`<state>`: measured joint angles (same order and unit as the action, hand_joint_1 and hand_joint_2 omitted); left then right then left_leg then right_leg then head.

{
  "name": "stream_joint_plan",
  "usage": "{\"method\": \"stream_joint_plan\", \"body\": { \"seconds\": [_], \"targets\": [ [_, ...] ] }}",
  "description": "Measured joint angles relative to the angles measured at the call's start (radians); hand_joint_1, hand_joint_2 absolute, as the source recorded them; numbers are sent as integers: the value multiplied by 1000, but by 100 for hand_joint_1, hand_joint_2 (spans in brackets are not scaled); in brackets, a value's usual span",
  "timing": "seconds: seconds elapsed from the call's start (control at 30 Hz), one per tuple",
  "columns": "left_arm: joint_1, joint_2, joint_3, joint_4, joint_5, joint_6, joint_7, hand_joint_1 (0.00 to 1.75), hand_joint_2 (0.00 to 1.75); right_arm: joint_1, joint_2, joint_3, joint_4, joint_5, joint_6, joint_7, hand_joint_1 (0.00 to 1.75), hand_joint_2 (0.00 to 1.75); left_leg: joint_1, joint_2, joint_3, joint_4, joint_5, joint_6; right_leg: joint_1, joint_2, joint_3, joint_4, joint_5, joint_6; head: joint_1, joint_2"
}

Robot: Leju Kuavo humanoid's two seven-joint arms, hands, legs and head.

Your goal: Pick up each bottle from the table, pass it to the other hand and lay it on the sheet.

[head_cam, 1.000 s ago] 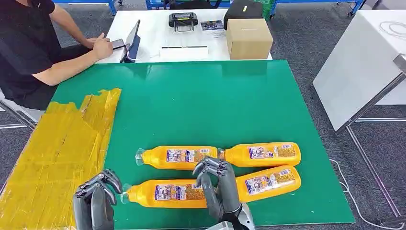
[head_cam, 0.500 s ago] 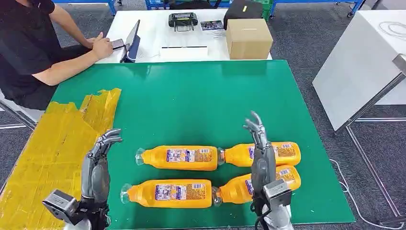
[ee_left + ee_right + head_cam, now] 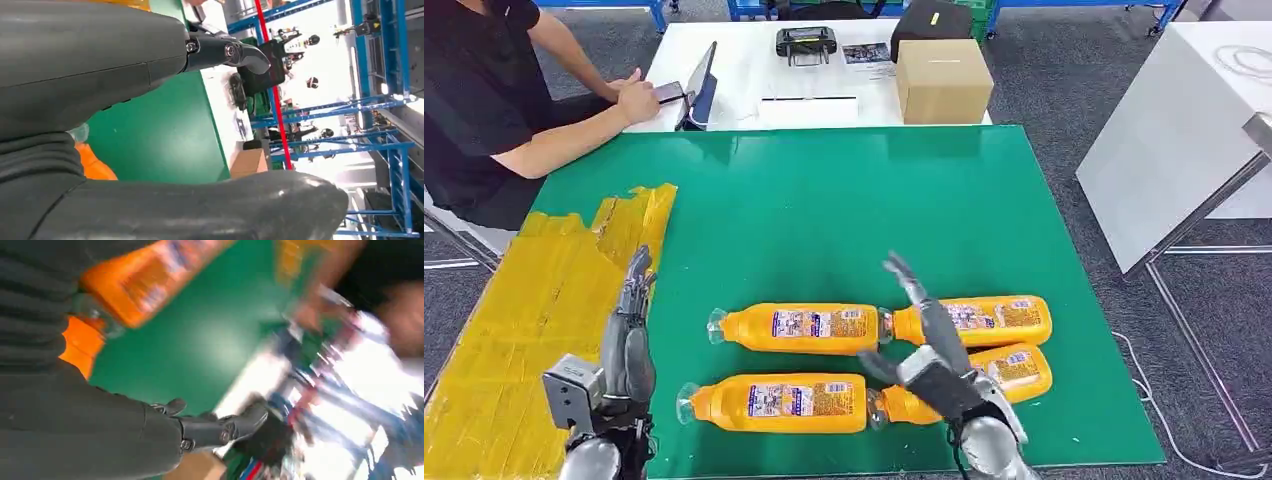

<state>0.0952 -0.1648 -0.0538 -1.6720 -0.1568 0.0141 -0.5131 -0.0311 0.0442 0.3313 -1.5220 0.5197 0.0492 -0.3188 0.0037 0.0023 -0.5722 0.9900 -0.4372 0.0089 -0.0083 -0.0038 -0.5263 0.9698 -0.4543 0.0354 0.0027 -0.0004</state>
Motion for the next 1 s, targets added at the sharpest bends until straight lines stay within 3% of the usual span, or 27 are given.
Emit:
{"method": "stream_joint_plan", "body": {
  "seconds": [0.17,0.33,1.0],
  "targets": [
    [-29,-6,0,26,21,-6,11,0,0,-140,-16,193,150,41,16,78,0,175,0,0,1,0,0,0,0,0,0,0,0,0,0,0],
    [-30,-10,0,38,38,-18,6,0,0,-192,-23,346,217,35,19,116,0,175,0,0,-1,0,0,0,0,-1,-1,0,0,0,-1,0],
    [-36,-10,26,75,64,-27,-24,0,0,-309,-66,576,310,-18,74,184,0,175,0,0,-2,0,0,0,0,-1,-2,0,0,0,0,0]
  ]
}}
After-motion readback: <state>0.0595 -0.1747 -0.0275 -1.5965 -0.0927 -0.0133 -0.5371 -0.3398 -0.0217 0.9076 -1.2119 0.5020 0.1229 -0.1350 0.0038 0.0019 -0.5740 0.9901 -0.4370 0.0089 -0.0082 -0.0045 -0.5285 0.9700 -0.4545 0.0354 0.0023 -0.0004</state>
